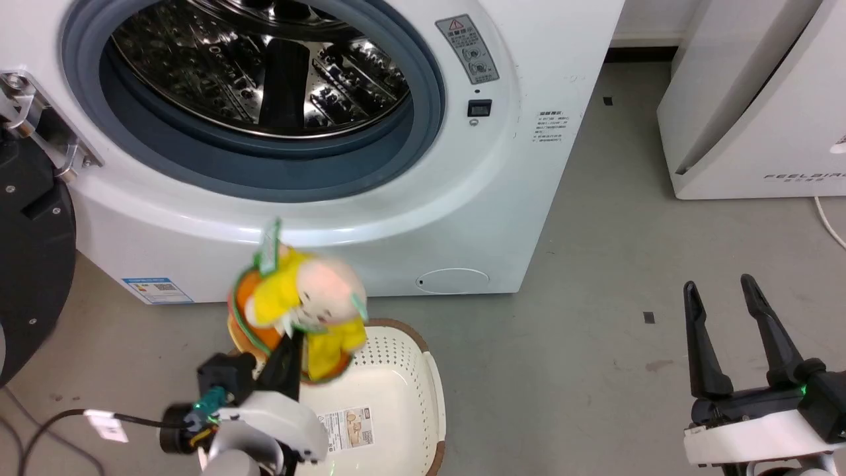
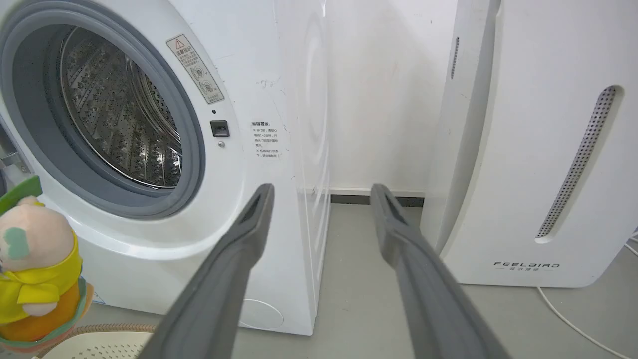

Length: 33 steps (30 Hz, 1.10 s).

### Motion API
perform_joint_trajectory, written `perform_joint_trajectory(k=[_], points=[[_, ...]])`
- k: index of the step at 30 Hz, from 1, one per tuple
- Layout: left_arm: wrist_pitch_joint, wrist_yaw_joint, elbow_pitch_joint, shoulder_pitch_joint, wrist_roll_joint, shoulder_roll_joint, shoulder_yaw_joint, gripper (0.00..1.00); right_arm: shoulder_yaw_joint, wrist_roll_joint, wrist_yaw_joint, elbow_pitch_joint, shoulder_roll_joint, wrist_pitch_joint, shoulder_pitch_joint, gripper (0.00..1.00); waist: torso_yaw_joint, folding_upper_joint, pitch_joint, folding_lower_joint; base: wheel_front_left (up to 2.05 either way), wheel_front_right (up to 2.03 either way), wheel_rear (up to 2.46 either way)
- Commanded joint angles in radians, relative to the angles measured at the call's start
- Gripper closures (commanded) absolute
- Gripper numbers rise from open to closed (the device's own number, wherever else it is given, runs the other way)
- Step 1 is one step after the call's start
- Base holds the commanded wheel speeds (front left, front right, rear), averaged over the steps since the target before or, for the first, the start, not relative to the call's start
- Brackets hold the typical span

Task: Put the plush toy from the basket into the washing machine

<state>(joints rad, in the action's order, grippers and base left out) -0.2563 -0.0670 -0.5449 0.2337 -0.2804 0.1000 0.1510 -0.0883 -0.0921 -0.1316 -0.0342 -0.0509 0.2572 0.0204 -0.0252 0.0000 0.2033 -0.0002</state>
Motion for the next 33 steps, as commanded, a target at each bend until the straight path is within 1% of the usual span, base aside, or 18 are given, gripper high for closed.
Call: perform_joint_trajectory(k=[1,3,4,5,9,12,14,18,23,26,33], points=[[-0.005,0.007,0.067,-0.012,0.016,-0.004,-0.020,1.00,0.003,-0.003,0.001,0.003,0.001,0.005,-0.014,0.00,-0.002,0.0000,-0.002,0.0002,0.00,0.00,0.00],[-0.005,0.009,0.129,-0.016,0.029,-0.002,-0.039,1.00,0.005,-0.005,0.001,0.000,0.001,0.005,-0.013,0.00,-0.008,0.0000,0.003,0.0002,0.00,0.00,0.00],[-0.005,0.009,0.129,-0.016,0.029,-0.002,-0.039,1.00,0.005,-0.005,0.001,0.000,0.001,0.005,-0.013,0.00,-0.008,0.0000,0.003,0.0002,0.00,0.00,0.00],[-0.005,0.008,0.184,-0.010,0.042,0.002,-0.055,1.00,0.005,-0.007,0.001,-0.004,0.001,0.005,-0.011,0.00,-0.017,0.0000,0.014,0.0002,0.00,0.00,0.00],[-0.005,0.004,0.262,0.035,0.065,0.023,-0.076,1.00,0.003,-0.010,0.001,-0.011,0.001,0.005,0.000,0.00,-0.040,0.0000,0.052,0.0002,0.00,0.00,0.00],[-0.005,0.002,0.279,0.075,0.070,0.039,-0.083,1.00,0.001,-0.012,0.001,-0.016,0.001,0.005,0.008,0.00,-0.053,0.0000,0.082,0.0002,0.00,0.00,0.00],[0.000,-0.003,0.281,0.129,0.078,0.064,-0.085,1.00,-0.001,-0.016,0.001,-0.021,0.001,0.005,0.018,0.00,-0.066,0.0000,0.113,0.0002,0.00,0.00,0.00],[0.047,-0.006,0.283,0.260,0.090,0.121,-0.100,1.00,0.000,-0.025,0.001,-0.031,0.001,0.005,0.045,0.00,-0.099,0.0000,0.193,0.0002,0.00,0.00,0.00],[0.138,-0.023,0.255,0.459,0.095,0.202,-0.109,1.00,-0.004,-0.045,0.001,-0.044,0.001,0.005,0.082,0.00,-0.140,0.0000,0.309,0.0002,0.00,0.00,0.00],[0.190,-0.036,0.215,0.587,0.108,0.255,-0.095,1.00,0.001,-0.057,0.001,-0.047,0.001,0.005,0.104,0.00,-0.163,0.0000,0.377,0.0002,0.00,0.00,0.00],[0.291,-0.056,0.052,0.893,0.156,0.376,-0.032,1.00,0.012,-0.094,0.001,-0.048,0.001,0.005,0.149,0.00,-0.210,0.0000,0.492,0.0002,0.00,0.00,0.00]])
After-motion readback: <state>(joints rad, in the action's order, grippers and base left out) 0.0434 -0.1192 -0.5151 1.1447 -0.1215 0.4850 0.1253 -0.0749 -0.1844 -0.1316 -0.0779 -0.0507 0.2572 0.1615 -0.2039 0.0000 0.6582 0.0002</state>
